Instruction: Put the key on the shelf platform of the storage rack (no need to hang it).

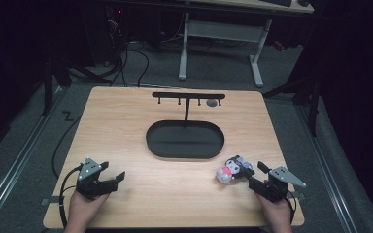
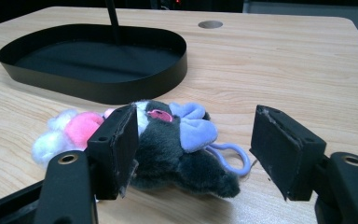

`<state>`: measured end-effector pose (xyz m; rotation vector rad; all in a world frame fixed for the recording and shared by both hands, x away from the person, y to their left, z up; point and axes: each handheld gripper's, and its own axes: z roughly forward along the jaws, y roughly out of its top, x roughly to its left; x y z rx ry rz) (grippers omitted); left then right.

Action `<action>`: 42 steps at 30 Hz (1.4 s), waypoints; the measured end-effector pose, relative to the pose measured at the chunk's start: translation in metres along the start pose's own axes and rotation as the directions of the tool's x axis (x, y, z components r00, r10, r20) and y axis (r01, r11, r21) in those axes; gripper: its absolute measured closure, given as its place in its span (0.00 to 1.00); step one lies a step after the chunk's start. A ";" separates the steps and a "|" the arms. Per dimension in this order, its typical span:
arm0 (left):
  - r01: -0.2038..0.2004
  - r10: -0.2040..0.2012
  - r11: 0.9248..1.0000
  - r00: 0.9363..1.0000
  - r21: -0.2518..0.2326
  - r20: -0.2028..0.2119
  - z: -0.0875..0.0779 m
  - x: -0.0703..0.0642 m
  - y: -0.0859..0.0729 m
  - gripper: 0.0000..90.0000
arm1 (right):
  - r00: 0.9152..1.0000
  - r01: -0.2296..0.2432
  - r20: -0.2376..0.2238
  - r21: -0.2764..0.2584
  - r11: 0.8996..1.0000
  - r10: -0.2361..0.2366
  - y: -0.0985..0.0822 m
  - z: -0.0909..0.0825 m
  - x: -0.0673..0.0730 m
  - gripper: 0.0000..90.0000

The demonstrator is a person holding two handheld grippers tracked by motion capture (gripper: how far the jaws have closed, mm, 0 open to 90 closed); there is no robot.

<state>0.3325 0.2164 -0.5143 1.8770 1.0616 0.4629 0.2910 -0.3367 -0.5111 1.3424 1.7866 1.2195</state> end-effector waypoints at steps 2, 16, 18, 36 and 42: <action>-0.003 0.003 1.000 1.000 0.000 -0.001 0.000 -0.001 0.000 0.25 | 1.000 0.000 -0.003 0.001 1.000 0.000 0.000 -0.001 0.000 0.38; -0.003 0.003 1.000 1.000 -0.003 0.000 0.001 -0.002 0.001 0.26 | 1.000 0.019 -0.024 0.072 0.997 -0.017 -0.004 -0.004 0.009 0.66; -0.004 0.004 1.000 1.000 -0.005 0.001 0.001 -0.003 0.001 0.26 | 0.999 0.026 -0.031 0.078 0.997 -0.024 -0.004 -0.005 0.010 0.77; 0.015 -0.012 0.999 0.997 -0.039 0.071 0.003 0.001 0.005 0.27 | 0.999 0.029 0.034 0.239 0.970 -0.038 -0.002 -0.002 0.017 0.85; -0.016 0.020 0.999 0.996 -0.044 0.090 0.005 0.002 0.008 0.27 | 0.994 0.027 0.094 0.297 0.954 -0.058 0.007 0.003 0.025 0.82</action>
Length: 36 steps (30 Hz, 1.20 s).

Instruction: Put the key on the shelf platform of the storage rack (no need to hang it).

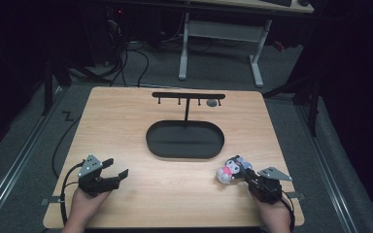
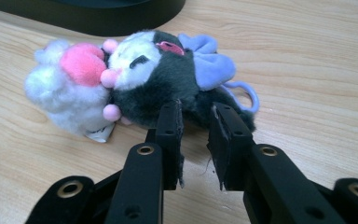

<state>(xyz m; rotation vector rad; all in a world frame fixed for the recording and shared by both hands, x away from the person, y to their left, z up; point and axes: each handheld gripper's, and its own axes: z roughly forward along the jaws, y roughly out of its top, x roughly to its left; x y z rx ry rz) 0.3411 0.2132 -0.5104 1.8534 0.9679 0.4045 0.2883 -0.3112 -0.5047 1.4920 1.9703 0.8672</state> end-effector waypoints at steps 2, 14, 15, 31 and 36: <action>-0.006 0.006 1.000 1.000 0.009 0.008 0.000 0.000 0.000 0.26 | 1.000 -0.021 0.000 0.004 1.000 0.021 -0.003 0.001 0.005 0.82; 0.034 -0.033 0.996 0.999 0.088 -0.008 0.006 0.001 -0.002 0.14 | 1.000 -0.028 0.000 -0.021 0.999 0.028 -0.007 0.004 0.028 0.53; 0.036 -0.036 0.995 0.999 0.089 -0.007 0.006 0.000 -0.003 0.14 | 1.000 -0.031 0.004 -0.025 0.999 0.031 -0.006 0.005 0.028 0.52; 0.025 -0.025 0.994 1.000 0.103 -0.006 0.005 -0.001 -0.005 0.16 | 0.996 -0.031 0.078 -0.001 1.000 0.031 0.011 0.028 -0.009 0.60; 0.019 -0.019 0.995 1.000 0.102 -0.003 0.004 -0.001 -0.005 0.17 | 0.998 -0.041 0.051 -0.033 0.999 0.043 0.010 0.013 -0.006 0.60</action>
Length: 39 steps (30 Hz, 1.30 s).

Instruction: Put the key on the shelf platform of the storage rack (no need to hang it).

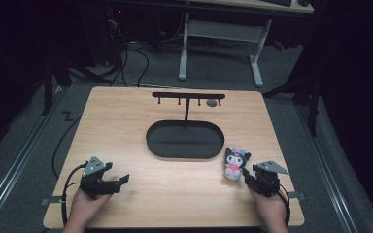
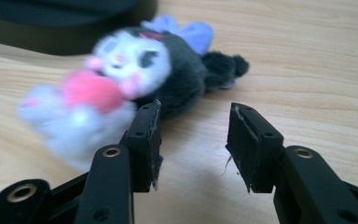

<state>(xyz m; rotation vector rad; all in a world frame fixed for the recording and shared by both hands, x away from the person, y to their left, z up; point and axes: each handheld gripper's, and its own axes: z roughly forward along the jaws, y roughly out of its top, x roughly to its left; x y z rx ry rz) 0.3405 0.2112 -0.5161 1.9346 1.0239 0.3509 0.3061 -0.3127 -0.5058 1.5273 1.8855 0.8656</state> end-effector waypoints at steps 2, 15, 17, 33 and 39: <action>0.000 0.000 1.000 1.000 0.005 0.000 0.001 0.001 0.000 0.17 | 1.000 0.016 -0.017 -0.032 0.999 -0.017 0.002 -0.013 0.011 0.58; -0.017 0.017 1.000 1.000 0.000 0.005 0.001 -0.003 0.002 0.17 | 0.999 -0.004 -0.035 -0.074 0.997 0.001 0.007 0.000 0.053 0.26; -0.019 0.019 1.000 1.000 0.001 0.005 0.000 -0.003 0.002 0.17 | 0.999 -0.006 -0.032 -0.067 0.998 0.004 0.006 0.003 0.052 0.27; -0.022 0.022 1.000 1.000 0.018 -0.004 -0.001 -0.005 0.000 0.17 | 0.999 -0.036 -0.009 -0.045 0.998 0.035 -0.015 -0.014 0.011 0.50; -0.026 0.026 0.999 1.000 0.027 -0.002 0.002 -0.006 0.000 0.17 | 0.998 -0.057 -0.002 -0.053 0.997 0.057 -0.022 -0.019 0.001 0.48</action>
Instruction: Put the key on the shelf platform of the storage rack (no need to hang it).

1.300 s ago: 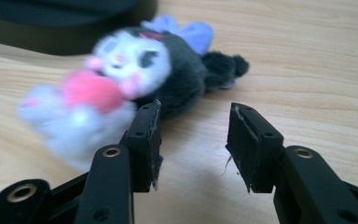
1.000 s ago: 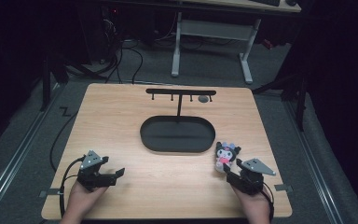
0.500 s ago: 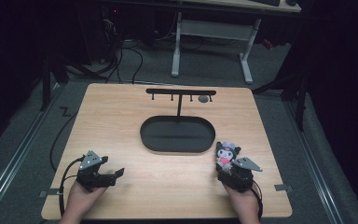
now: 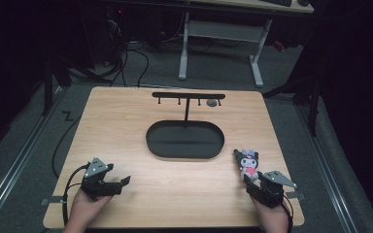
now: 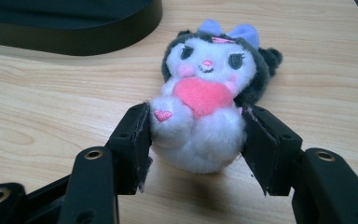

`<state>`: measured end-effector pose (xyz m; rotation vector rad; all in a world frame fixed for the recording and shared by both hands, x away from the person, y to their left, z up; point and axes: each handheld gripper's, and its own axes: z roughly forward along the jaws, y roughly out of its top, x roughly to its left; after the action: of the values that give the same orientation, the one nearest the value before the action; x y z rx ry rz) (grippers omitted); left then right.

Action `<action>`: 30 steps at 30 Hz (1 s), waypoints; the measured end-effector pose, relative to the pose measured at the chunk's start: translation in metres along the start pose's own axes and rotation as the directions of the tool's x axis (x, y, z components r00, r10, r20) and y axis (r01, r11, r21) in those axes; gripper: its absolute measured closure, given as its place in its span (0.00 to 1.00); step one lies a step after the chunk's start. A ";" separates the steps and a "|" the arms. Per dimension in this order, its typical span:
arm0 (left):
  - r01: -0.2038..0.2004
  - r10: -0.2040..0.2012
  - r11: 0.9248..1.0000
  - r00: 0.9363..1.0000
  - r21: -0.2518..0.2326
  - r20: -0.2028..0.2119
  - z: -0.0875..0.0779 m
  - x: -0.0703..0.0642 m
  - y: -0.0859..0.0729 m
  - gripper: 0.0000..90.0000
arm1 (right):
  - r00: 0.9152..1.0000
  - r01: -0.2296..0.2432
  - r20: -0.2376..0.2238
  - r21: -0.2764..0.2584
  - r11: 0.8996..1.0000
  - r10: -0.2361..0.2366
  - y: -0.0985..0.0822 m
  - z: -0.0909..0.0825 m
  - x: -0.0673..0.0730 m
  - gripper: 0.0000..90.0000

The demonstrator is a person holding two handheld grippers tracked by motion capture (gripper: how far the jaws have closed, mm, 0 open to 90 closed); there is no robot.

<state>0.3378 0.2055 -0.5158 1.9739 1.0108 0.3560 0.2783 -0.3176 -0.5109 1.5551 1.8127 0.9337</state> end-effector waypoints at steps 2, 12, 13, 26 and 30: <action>0.000 0.000 1.000 1.000 0.003 0.000 0.001 0.000 0.000 0.17 | 1.000 -0.005 -0.008 -0.002 1.000 0.005 0.000 -0.001 -0.001 0.46; -0.003 0.003 1.000 1.000 0.003 0.001 0.000 -0.002 0.000 0.17 | 0.999 0.022 -0.050 0.004 1.000 -0.021 0.004 -0.007 0.009 0.29; -0.006 0.006 1.000 1.000 0.003 0.000 0.000 -0.002 0.000 0.17 | 0.998 0.027 -0.054 0.012 1.000 -0.026 0.004 -0.008 0.010 0.28; -0.019 0.019 1.000 1.000 0.001 -0.004 0.000 0.001 0.001 0.17 | 0.992 0.123 -0.029 0.232 0.965 -0.120 0.013 -0.004 0.018 0.17; -0.045 0.045 0.999 0.999 0.006 -0.024 -0.002 0.000 0.001 0.17 | 0.993 0.121 -0.031 0.279 0.952 -0.117 0.015 -0.001 0.016 0.17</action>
<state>0.3374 0.2060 -0.5135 2.0040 0.9839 0.4032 0.2836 -0.3010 -0.4980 1.5844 2.0966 0.6533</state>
